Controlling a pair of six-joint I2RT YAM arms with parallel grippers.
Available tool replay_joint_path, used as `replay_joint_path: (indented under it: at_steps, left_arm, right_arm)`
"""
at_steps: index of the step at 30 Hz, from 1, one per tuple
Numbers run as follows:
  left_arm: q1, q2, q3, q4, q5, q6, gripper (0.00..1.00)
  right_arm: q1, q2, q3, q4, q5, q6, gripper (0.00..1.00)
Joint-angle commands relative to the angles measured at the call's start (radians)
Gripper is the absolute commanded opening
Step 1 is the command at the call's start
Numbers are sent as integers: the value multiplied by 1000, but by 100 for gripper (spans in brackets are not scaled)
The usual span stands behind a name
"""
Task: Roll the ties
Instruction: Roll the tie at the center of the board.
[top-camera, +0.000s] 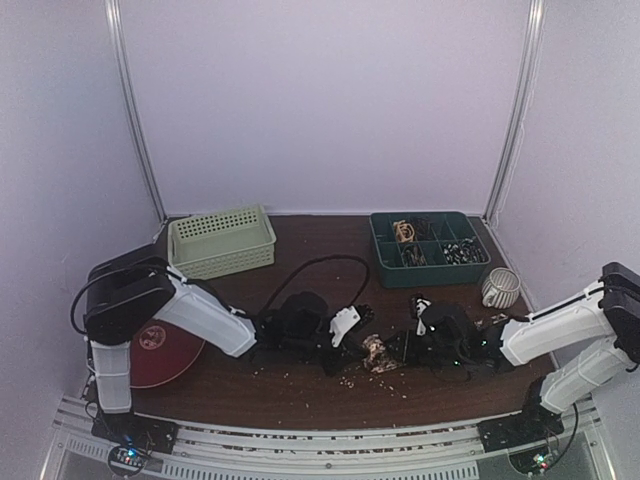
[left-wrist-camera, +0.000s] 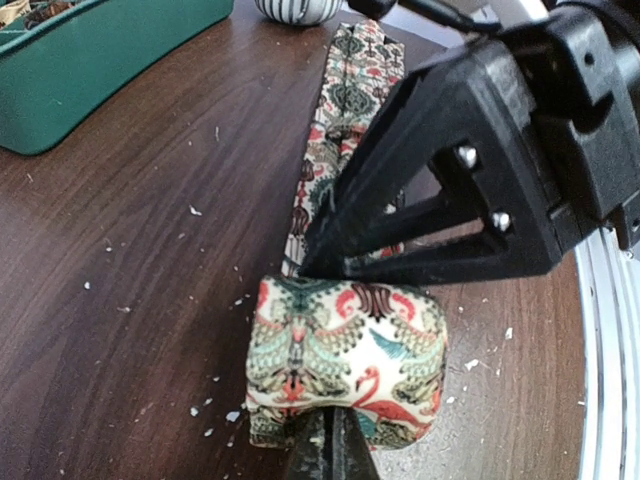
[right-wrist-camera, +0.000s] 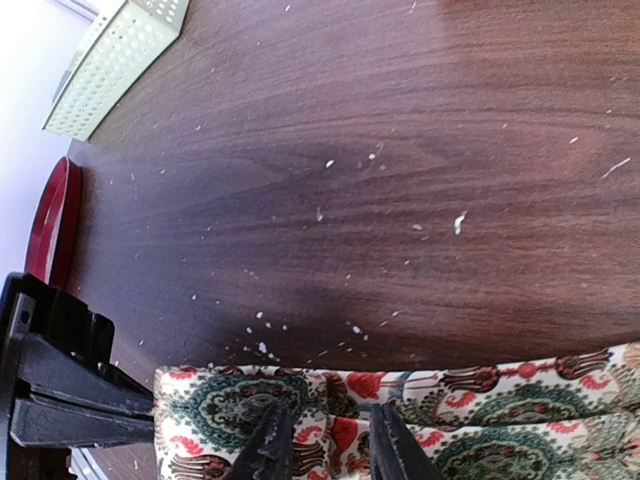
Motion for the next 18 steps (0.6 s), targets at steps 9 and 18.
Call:
replay_joint_path:
  at_steps: [9, 18]
  left_arm:
    - [-12, 29, 61, -21, -3, 16, 0]
    - [-12, -6, 27, -24, -27, 13, 0]
  right_arm:
    - [-12, 9, -11, -10, -11, -52, 26]
    - [-12, 77, -14, 139, -173, 5, 25]
